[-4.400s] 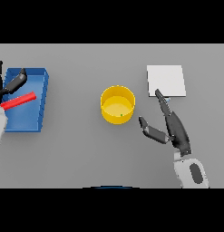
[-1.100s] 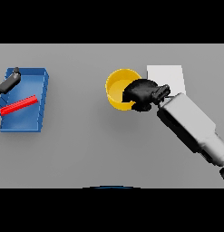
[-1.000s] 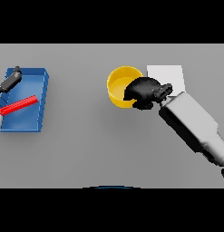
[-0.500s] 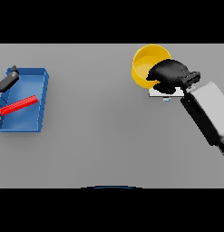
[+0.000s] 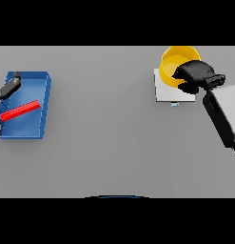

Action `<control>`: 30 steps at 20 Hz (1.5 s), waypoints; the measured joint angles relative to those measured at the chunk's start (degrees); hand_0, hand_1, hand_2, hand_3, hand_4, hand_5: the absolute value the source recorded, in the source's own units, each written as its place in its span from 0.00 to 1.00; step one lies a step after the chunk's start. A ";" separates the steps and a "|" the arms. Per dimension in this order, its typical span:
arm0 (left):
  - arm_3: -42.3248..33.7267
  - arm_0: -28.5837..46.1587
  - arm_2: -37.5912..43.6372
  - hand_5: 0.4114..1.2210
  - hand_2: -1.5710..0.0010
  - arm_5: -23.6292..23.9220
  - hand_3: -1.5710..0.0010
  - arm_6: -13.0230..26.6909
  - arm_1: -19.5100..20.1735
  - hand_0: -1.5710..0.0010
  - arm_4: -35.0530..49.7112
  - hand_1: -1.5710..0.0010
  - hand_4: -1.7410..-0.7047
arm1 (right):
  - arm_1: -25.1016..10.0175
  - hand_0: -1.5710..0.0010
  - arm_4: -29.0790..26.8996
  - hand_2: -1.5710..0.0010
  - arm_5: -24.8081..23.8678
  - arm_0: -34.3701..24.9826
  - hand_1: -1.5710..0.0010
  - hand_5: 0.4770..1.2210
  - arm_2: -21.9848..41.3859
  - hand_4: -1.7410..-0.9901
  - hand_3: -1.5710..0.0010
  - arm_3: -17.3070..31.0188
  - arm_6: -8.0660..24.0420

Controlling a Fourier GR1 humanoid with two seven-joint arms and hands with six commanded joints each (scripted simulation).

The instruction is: Pick up the red beaker and tilt it to pour out 1 green nut into yellow bowl. Pick up the yellow bowl and place it on the metallic measuring scale.

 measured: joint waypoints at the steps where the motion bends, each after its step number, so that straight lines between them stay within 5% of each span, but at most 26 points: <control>1: 0.52 -0.42 -0.14 0.33 1.00 0.33 1.00 0.46 -0.40 1.00 -0.24 1.00 0.98 | 0.01 0.00 0.21 0.10 -0.67 -0.21 0.00 1.00 -0.33 0.00 0.14 1.54 -0.74; 11: 1.82 -1.45 -0.25 0.32 1.00 0.12 1.00 0.09 -0.20 1.00 -0.59 1.00 0.98 | 2.85 0.07 0.59 0.15 -3.95 -1.04 0.00 1.00 -2.24 0.00 0.08 9.64 -4.05; 14: 3.08 -1.94 -0.26 0.32 1.00 0.06 1.00 -1.09 -0.01 1.00 -0.74 1.00 0.98 | 3.68 0.05 0.65 0.08 -4.16 -1.26 0.06 1.00 -2.61 0.01 0.30 10.54 -3.99; 15: 2.67 -1.54 -0.44 0.32 1.00 -0.10 1.00 -0.93 -0.09 1.00 -0.74 1.00 0.98 | 3.34 0.08 0.61 0.18 -3.93 -0.95 0.15 1.00 -2.72 0.07 0.37 10.32 -4.48; 18: 3.28 -2.14 -0.38 0.32 1.00 0.30 1.00 -0.63 -0.51 1.00 -0.78 1.00 0.99 | 3.27 0.50 0.71 0.50 -2.70 -0.45 0.55 0.74 -2.73 0.18 0.54 9.09 -3.23; 21: 3.11 -1.91 -0.04 0.31 1.00 0.50 1.00 -1.28 -0.23 1.00 -0.60 1.00 0.98 | 2.91 0.74 2.00 0.70 -1.22 -0.68 0.77 0.61 -1.25 0.23 0.65 8.93 -3.33; 25: 3.21 -2.15 -0.52 0.31 1.00 0.22 1.00 -0.80 -0.72 1.00 -0.71 1.00 0.98 | 3.20 0.89 2.75 0.88 -2.53 -1.62 0.91 0.51 -0.61 0.26 0.75 10.29 -5.78; 30: 2.63 -1.52 -0.06 0.31 1.00 0.57 1.00 -0.95 -0.20 1.00 -0.65 1.00 0.98 | 3.17 0.97 2.30 0.96 -3.70 -1.82 0.97 0.42 -1.48 0.30 0.84 11.62 -6.35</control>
